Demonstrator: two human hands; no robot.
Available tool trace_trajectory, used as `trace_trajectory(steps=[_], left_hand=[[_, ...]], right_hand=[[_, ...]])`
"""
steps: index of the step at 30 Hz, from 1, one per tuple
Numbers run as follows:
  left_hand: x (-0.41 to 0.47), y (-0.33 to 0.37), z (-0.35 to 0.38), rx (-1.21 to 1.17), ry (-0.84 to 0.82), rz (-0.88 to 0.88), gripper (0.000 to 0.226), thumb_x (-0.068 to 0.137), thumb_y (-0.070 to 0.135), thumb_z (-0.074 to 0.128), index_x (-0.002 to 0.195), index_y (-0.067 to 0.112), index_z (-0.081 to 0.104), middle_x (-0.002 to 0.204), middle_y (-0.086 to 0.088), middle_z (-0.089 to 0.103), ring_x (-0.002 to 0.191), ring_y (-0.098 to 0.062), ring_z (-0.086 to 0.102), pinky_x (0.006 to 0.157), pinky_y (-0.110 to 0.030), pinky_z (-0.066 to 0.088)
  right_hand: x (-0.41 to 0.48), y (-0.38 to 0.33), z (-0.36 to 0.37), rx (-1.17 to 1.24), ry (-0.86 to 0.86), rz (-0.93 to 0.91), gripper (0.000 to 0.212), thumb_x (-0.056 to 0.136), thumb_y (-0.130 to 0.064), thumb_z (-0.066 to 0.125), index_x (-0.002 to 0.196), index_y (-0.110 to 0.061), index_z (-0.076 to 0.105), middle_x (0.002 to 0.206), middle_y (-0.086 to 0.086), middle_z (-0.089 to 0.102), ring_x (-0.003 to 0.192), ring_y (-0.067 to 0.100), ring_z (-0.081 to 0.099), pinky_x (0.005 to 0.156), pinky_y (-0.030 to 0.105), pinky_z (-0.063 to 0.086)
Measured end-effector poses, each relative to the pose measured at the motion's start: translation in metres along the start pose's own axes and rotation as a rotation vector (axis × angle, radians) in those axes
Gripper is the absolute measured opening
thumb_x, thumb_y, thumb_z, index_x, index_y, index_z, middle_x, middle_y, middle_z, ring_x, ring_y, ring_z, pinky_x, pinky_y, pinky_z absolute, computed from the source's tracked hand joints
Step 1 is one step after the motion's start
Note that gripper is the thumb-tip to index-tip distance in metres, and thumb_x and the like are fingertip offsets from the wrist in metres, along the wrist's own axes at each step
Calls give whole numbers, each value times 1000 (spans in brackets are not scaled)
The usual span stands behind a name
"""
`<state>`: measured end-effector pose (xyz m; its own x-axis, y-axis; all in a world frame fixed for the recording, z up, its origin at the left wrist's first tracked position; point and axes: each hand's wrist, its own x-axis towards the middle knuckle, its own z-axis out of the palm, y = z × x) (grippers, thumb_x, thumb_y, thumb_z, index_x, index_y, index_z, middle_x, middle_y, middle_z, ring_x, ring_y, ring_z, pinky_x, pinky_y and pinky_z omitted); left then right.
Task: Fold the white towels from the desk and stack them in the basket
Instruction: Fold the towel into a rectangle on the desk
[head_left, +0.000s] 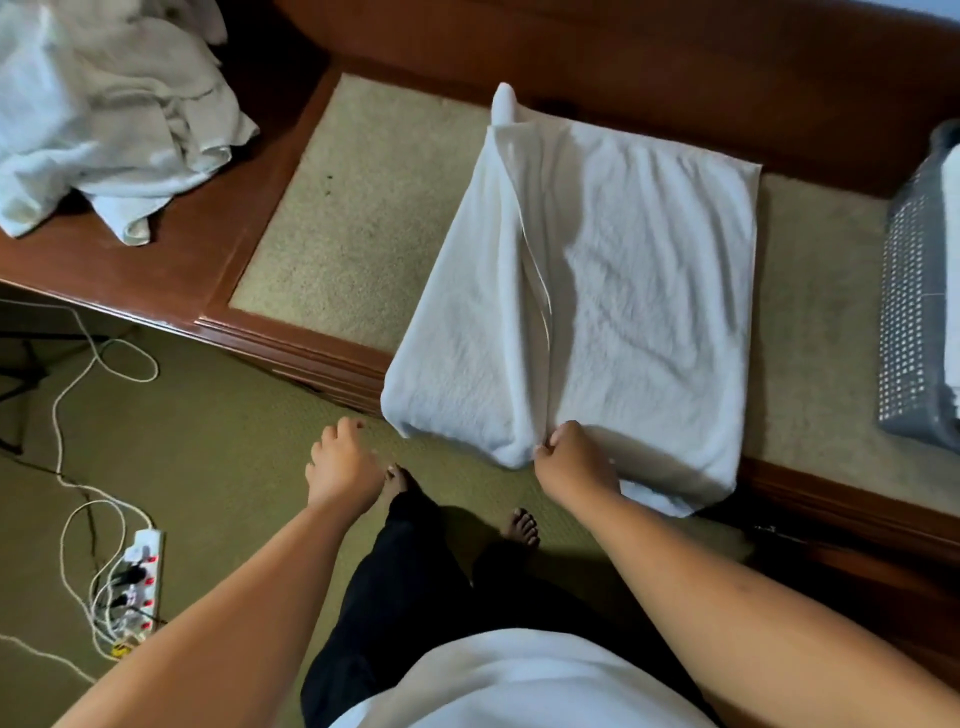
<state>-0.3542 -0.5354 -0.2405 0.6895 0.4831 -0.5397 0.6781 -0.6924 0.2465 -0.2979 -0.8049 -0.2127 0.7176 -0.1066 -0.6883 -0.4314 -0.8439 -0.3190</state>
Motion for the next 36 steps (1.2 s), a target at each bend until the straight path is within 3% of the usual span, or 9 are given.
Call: trace_trajectory(steps=[5, 12, 16, 20, 22, 26, 29, 33, 36], left_hand=[[7, 52, -9, -72, 234, 338, 45, 89, 17, 58, 134, 19, 50, 140, -7, 43, 127, -33, 40, 104, -50, 36], [69, 109, -19, 114, 113, 608, 46, 86, 20, 59, 132, 22, 52, 147, -3, 42, 130, -32, 42, 103, -50, 39], [119, 146, -29, 141, 87, 618, 56, 89, 30, 56, 143, 22, 45, 154, -7, 33, 133, -36, 40, 104, -52, 41], [179, 193, -45, -156, 22, 544, 80, 82, 50, 40, 149, 7, 36, 142, -15, 44, 126, -39, 48, 106, -52, 42], [209, 225, -56, -312, -15, 553, 83, 83, 50, 43, 151, 4, 31, 136, -14, 48, 121, -34, 53, 103, -53, 46], [289, 313, -92, -439, -58, 615, 76, 89, 27, 49, 157, 14, 19, 150, -11, 39, 126, -29, 54, 103, -53, 47], [338, 371, -116, -298, -40, 760, 73, 79, 11, 43, 152, 15, 35, 147, -12, 45, 131, -33, 46, 110, -48, 39], [374, 413, -148, 64, -264, 808, 42, 85, 7, 48, 122, 18, 66, 122, -9, 59, 109, -28, 58, 90, -37, 49], [390, 405, -165, 327, -383, 800, 40, 77, 36, 51, 113, 29, 67, 131, -9, 48, 122, -34, 48, 102, -46, 44]], right_hand=[[6, -13, -11, 58, 214, -165, 28, 93, -29, 59, 116, -19, 49, 118, 5, 54, 100, 29, 58, 79, 36, 46], [65, -64, -33, 53, 266, -104, 60, 90, -37, 62, 141, -12, 41, 136, 14, 47, 123, 35, 50, 101, 42, 43], [108, -93, -56, -160, 384, -86, 56, 84, -43, 64, 129, -13, 50, 117, 13, 58, 106, 36, 59, 83, 43, 47], [159, -115, -80, -272, 466, -116, 45, 76, -36, 73, 114, -16, 61, 96, 11, 62, 85, 36, 63, 68, 42, 49], [183, -126, -97, -242, 529, -158, 35, 75, -27, 74, 106, -15, 63, 89, 10, 61, 78, 36, 62, 63, 40, 49], [251, -163, -146, -177, 597, -206, 23, 70, -9, 70, 92, -10, 67, 81, 12, 61, 69, 39, 61, 57, 39, 48], [285, -175, -178, -98, 557, -193, 18, 86, -15, 65, 103, -10, 66, 96, 12, 67, 87, 37, 64, 68, 37, 49], [314, -168, -199, 110, 509, -142, 35, 101, -36, 53, 113, -4, 62, 109, 15, 69, 101, 34, 64, 76, 28, 42], [332, -162, -211, 221, 353, -71, 47, 101, -42, 54, 129, -4, 59, 128, 15, 64, 120, 34, 58, 96, 34, 44]])
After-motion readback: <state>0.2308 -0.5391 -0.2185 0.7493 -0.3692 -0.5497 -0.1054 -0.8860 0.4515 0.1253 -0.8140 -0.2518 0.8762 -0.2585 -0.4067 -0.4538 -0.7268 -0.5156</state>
